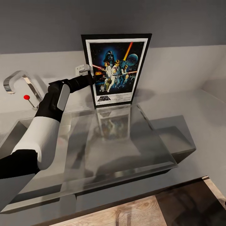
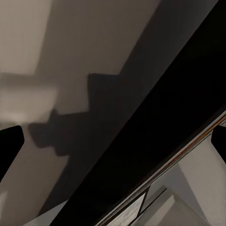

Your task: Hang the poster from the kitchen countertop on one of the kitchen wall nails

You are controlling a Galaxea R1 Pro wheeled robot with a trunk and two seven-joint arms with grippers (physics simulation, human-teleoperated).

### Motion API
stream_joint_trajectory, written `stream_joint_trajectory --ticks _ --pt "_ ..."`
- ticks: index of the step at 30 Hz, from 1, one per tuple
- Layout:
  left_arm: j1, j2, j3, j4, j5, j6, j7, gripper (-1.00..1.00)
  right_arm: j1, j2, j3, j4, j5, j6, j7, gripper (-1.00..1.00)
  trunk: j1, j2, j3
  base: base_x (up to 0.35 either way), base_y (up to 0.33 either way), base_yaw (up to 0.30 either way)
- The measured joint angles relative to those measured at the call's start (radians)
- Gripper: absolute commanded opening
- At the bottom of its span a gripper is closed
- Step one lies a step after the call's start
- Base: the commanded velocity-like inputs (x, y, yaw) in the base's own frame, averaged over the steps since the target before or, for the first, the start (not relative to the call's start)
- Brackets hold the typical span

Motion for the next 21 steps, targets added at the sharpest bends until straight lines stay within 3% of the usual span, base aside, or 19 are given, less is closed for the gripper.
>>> stream_joint_trajectory --ticks 21 --pt "0.0 0.0 0.0 0.002 0.0 -0.002 0.0 1.0 0.0 0.0 0.001 0.038 0.0 -0.002 0.0 1.0 0.0 0.0 0.0 0.0 0.0 0.0"
